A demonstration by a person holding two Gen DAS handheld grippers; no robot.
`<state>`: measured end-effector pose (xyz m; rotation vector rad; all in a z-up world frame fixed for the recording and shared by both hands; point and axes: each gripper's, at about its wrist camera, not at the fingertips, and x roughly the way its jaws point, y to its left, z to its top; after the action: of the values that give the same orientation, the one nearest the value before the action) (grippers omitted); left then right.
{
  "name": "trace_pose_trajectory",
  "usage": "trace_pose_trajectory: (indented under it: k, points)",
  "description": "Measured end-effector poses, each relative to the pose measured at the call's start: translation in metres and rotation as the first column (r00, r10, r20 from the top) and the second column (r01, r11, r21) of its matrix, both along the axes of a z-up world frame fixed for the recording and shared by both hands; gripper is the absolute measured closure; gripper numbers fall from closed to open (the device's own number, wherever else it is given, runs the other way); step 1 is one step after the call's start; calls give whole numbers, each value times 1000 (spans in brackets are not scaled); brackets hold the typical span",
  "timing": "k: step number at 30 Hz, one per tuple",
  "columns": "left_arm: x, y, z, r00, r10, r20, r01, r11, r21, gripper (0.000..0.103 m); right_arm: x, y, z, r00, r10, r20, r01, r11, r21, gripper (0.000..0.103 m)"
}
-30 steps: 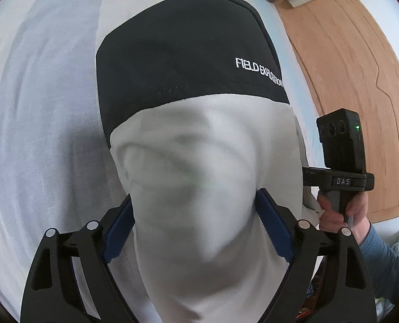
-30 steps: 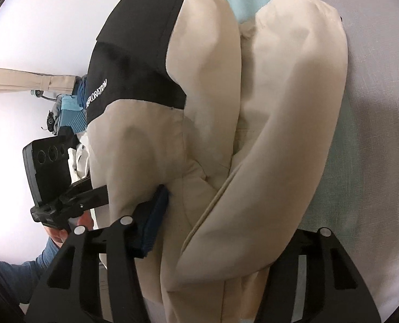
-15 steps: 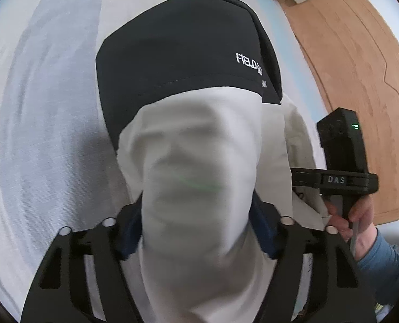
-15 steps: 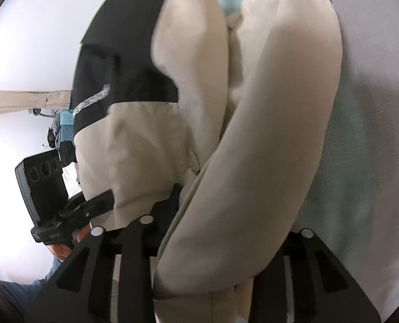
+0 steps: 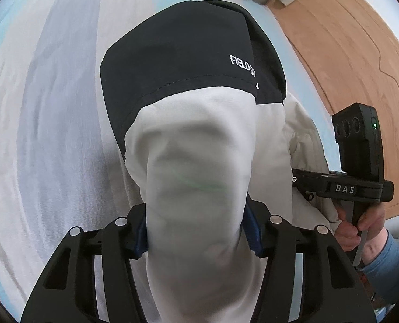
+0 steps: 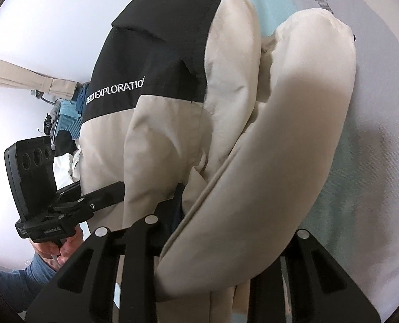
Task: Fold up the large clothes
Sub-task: 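Close both tools on the folded jacket bundle, then lift the jacket bundle with both tools and carry it toward the clothes pile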
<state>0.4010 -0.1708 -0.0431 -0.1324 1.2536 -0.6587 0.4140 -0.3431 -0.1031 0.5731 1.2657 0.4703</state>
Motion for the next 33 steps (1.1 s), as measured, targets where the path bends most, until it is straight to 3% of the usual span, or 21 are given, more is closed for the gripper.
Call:
trace_pose_trajectory:
  k: [9,18,25,33]
  points:
    - [-7,17,35,998,13,55,-13,1000,-2,49,-12,8,31,998,5,70,-5,1000,-11,78]
    - [-26,70,103,989,49,142,-46,999,-24,49,-25,43,105,985,26,168,-18,999,-49,79]
    - [-50,169,147,976,67,206,-57,997,-55,49,-48,137,156,967,41,253,-18,996,-92,79]
    - [-71,350,175,955,124,270,-120,992,-30,49,-51,303,180,941,93,326,-78,995,-60,81]
